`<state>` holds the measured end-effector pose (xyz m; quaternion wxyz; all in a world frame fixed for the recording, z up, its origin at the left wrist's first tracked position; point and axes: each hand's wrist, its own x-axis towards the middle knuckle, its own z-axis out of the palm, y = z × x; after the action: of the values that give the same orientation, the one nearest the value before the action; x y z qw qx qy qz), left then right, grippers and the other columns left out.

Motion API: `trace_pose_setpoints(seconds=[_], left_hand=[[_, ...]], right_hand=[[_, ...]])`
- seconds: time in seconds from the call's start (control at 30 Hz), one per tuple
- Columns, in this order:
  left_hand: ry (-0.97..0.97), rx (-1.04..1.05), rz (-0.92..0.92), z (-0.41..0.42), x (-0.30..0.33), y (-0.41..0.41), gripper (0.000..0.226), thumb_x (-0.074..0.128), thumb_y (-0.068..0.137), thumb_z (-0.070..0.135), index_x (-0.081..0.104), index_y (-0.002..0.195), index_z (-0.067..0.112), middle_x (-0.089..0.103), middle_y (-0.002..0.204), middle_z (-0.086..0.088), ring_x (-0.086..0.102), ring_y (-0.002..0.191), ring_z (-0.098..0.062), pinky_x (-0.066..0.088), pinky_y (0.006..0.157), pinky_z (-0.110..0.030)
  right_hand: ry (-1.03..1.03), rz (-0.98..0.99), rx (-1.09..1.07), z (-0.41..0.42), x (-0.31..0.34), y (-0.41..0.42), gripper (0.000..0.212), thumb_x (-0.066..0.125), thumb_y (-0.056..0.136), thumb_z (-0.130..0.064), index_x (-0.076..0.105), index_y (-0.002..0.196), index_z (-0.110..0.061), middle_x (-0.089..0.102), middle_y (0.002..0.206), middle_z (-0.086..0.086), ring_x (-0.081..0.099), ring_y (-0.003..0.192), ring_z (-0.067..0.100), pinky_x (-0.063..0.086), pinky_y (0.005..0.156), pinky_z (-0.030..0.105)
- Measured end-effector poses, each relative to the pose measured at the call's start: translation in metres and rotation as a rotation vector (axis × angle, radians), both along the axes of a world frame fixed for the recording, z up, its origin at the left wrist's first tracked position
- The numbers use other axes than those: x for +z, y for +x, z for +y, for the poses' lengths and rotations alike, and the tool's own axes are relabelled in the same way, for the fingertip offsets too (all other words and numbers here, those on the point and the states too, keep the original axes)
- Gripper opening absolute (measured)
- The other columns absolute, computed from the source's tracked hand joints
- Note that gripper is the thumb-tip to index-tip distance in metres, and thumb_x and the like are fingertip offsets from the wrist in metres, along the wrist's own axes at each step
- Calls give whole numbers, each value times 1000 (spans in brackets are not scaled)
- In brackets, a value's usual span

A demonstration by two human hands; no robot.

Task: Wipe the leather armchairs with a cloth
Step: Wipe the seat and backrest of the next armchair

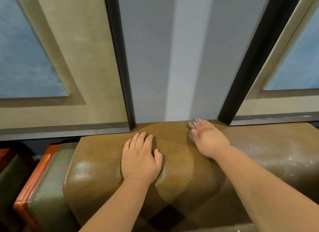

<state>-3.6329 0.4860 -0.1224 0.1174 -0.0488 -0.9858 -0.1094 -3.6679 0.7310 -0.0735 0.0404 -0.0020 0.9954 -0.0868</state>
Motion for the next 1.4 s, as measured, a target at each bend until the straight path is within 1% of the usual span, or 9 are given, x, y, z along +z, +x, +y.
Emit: trace_pose_setpoints(seconds=[0.1,0.27,0.4,0.5,0.7,0.87,1.1,1.27,1.4], left_hand=[[3,0,16,2,0,-3,68,29,95,54,54,152,29,44,164,5,31,156,-17,18,130,-42],[6,-10,21,0,-2,-2,67,31,93,52,56,151,27,47,163,4,33,156,-16,20,129,-43],[10,-4,30,-3,-2,-7,64,34,94,52,57,149,29,47,162,6,35,155,-16,21,129,-42],[0,13,52,-5,-7,-7,63,37,94,51,61,146,27,52,158,4,40,152,-17,25,128,-43],[-18,14,52,-3,-8,-5,64,35,94,50,61,146,25,53,158,2,41,151,-19,26,127,-44],[-13,21,62,-3,-6,-5,64,33,93,50,63,144,25,54,156,2,43,150,-19,27,127,-44],[-30,32,47,0,-2,-4,65,30,94,52,61,146,27,53,158,3,42,150,-18,26,127,-43],[-20,34,52,1,-4,-6,62,34,95,50,61,146,27,53,157,3,42,150,-18,26,127,-42],[1,20,48,0,-3,-8,62,35,95,50,62,145,26,55,156,2,44,148,-19,28,126,-44]], right_hand=[[50,-21,-148,-12,3,-19,56,20,108,-42,39,154,-15,34,163,13,31,149,29,24,125,43],[-22,-39,306,-82,-3,0,57,21,111,-42,22,165,-23,12,174,2,8,160,21,5,130,38],[-16,-9,-100,1,-3,-20,57,20,102,-50,48,143,-19,49,147,9,44,140,29,35,117,44],[44,7,-275,-2,-9,-27,58,22,105,-48,44,145,-13,46,148,16,42,138,32,32,119,46],[-32,-25,320,-45,2,17,64,28,109,-51,18,166,-24,11,174,2,8,160,21,5,130,36],[-6,36,-164,47,3,11,65,26,108,-52,30,162,-17,26,170,9,23,156,25,16,127,38],[17,62,293,-4,2,56,61,32,108,-49,23,164,-27,19,172,-2,15,158,17,5,125,31],[3,152,-247,73,-7,49,65,20,103,-54,46,153,-20,41,161,7,37,147,25,30,124,44],[28,228,23,-10,-29,77,64,19,104,-49,39,159,-22,30,168,8,26,156,28,18,129,46]])
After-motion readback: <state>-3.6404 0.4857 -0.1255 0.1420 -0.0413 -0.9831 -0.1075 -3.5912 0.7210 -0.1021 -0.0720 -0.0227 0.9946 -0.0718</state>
